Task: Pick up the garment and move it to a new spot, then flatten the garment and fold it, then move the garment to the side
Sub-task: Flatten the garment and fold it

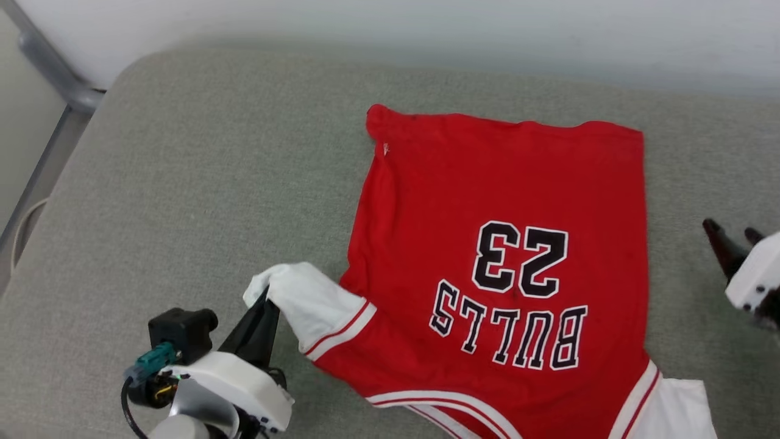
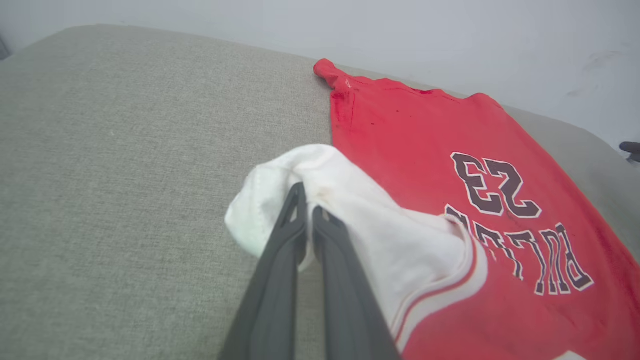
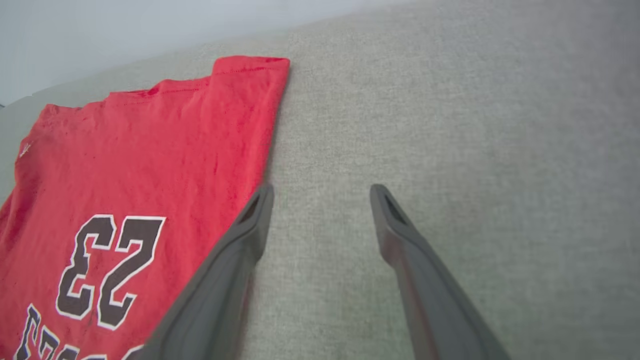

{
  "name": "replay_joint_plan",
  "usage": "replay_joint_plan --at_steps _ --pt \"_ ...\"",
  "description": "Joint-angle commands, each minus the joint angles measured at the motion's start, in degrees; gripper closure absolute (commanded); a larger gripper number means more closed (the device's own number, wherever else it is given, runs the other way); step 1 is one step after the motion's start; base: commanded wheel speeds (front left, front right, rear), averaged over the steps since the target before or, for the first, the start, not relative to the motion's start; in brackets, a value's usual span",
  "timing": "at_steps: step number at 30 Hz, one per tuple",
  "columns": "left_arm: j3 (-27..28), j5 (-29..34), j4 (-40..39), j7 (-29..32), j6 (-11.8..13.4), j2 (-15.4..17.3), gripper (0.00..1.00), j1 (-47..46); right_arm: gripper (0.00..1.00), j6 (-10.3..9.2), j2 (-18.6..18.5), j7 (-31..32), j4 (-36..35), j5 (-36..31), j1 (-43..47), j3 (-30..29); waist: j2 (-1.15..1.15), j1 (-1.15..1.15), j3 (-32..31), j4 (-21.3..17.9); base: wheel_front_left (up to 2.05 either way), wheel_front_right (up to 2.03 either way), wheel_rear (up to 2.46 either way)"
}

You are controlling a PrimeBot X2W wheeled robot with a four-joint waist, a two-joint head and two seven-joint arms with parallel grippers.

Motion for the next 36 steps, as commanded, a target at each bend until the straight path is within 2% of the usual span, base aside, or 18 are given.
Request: replay_joint_plan --at_steps 1,6,13,20,25,26,27,28,31,36 --pt "-0.72 0.93 -0.68 -0.57 -0.72 -0.96 1.00 -2.55 0.00 -0.04 -2.02 3.39 2.67 0.08 -5.52 0.75 0.00 -0.01 4.42 4.09 0.00 0.00 0.00" --pt "-2.78 2.98 -1.92 -1.71 -2.17 -3.31 1.00 -7.47 0.00 -0.04 -6.65 10.70 7.13 -1.42 -16.15 2.70 0.00 -0.01 8.78 8.37 0.00 0.00 0.00" --pt "-4.62 4.49 -3.17 -3.38 -3.71 -6.20 1.00 -11.93 0.00 -0.05 -10.13 15.03 10.98 -4.39 -24.94 4.36 0.00 -0.01 12.93 12.55 0.00 0.00 0.00" --pt "-5.40 5.36 -4.42 -4.41 -4.76 -7.67 1.00 -14.84 0.00 -0.04 -11.54 17.11 14.69 -7.41 -29.97 5.24 0.00 -0.01 17.44 14.83 0.00 0.00 0.00" --pt "-5.67 5.07 -3.60 -5.19 -5.11 -8.42 1.00 -15.30 0.00 -0.05 -10.38 22.54 20.64 -8.45 -26.69 6.46 0.00 -0.01 18.55 15.00 0.00 0.00 0.00" --pt "-5.64 4.99 -3.34 -5.27 -5.17 -8.52 1.00 -15.26 0.59 -0.07 -10.11 24.03 22.08 -8.05 -25.80 6.13 0.00 -0.01 18.53 15.01 0.00 0.00 0.00" --pt "-5.63 4.94 -3.08 -5.29 -5.21 -8.66 1.00 -15.23 0.95 -0.07 -9.89 25.44 23.25 -7.83 -24.92 5.94 0.00 -0.01 18.42 15.02 0.00 0.00 0.00" --pt "-5.57 4.89 -2.88 -5.46 -5.19 -8.69 1.00 -15.13 1.00 -0.07 -9.61 26.73 24.19 -7.66 -24.29 5.39 0.00 -0.01 18.22 15.00 0.00 0.00 0.00" --pt "-5.21 4.76 -2.36 -5.64 -4.90 -8.45 1.00 -14.54 1.00 -0.06 -9.13 27.33 24.42 -6.83 -24.78 4.32 0.00 -0.01 17.59 14.60 0.00 0.00 0.00" --pt "-5.04 4.30 -1.15 -5.27 -4.41 -7.67 1.00 -13.08 1.00 -0.07 -12.54 25.41 22.39 -6.96 -25.70 3.91 0.00 -0.01 14.49 13.51 0.00 0.00 0.00"
